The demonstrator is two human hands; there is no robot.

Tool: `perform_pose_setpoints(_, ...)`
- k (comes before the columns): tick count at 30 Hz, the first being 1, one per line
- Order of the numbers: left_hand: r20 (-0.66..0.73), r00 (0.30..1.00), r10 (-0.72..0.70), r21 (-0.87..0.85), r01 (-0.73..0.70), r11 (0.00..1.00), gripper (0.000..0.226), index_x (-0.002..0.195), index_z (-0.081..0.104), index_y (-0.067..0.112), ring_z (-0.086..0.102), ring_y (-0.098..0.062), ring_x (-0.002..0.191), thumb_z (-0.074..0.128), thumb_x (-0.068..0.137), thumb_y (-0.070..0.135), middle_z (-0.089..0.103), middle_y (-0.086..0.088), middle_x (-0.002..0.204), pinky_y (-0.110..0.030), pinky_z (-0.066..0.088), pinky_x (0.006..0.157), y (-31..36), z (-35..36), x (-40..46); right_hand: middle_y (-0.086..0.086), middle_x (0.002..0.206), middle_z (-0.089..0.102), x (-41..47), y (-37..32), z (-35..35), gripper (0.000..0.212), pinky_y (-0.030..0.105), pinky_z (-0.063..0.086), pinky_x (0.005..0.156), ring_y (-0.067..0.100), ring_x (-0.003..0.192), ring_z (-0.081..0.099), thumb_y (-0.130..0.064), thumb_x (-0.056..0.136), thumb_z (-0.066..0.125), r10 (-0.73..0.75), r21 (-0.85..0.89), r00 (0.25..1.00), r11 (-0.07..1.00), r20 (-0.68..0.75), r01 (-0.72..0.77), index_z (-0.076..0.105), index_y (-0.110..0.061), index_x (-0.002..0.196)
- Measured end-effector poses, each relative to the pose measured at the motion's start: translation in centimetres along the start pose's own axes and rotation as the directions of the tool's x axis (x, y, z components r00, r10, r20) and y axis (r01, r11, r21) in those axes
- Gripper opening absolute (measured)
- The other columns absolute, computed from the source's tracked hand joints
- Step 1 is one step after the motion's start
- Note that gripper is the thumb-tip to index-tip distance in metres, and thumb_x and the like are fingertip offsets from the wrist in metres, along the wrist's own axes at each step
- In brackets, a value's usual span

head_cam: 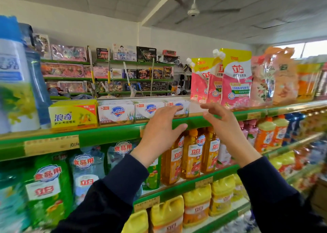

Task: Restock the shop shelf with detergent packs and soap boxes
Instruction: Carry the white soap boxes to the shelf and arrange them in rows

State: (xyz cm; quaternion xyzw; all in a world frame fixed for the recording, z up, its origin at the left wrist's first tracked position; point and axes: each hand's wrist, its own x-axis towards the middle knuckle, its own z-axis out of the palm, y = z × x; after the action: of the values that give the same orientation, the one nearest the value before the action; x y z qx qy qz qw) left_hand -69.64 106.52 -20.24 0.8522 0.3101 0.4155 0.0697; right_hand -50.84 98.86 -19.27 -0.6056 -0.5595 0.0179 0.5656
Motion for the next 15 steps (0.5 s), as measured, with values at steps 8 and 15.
perform_pose_setpoints(8, -0.019, 1.000, -0.001, 0.063, 0.002, 0.998, 0.061, 0.147, 0.044, 0.035, 0.042, -0.015, 0.138, 0.067, 0.092, 0.047, 0.052, 0.008, 0.147, -0.040, 0.039, 0.111, -0.6, -2.1, -0.1, -0.001, 0.159, 0.040, 4.3, -1.1, 0.9, 0.055, 0.042, 0.032, 0.116, 0.017, 0.143, 0.037, -0.028, 0.102, 0.060, -0.016, -0.242, 0.973, 0.968, 0.231, 0.073, 0.042, -0.031, 0.153)
perform_pose_setpoints(15, 0.043, 0.995, -0.092, 0.300, 0.075, 0.951, 0.076, 0.155, 0.037, 0.032, 0.036, -0.020, 0.146, 0.069, 0.089, 0.053, 0.044, 0.002, 0.158, -0.045, 0.035, 0.118, -3.8, -7.6, 2.2, 0.003, 0.165, 0.034, 11.3, -1.6, 3.4, 0.071, 0.031, 0.029, 0.113, 0.023, 0.149, 0.034, -0.030, 0.097, 0.068, 0.084, -0.412, 0.797, 0.885, 0.598, 0.216, 0.033, -0.023, 0.159)
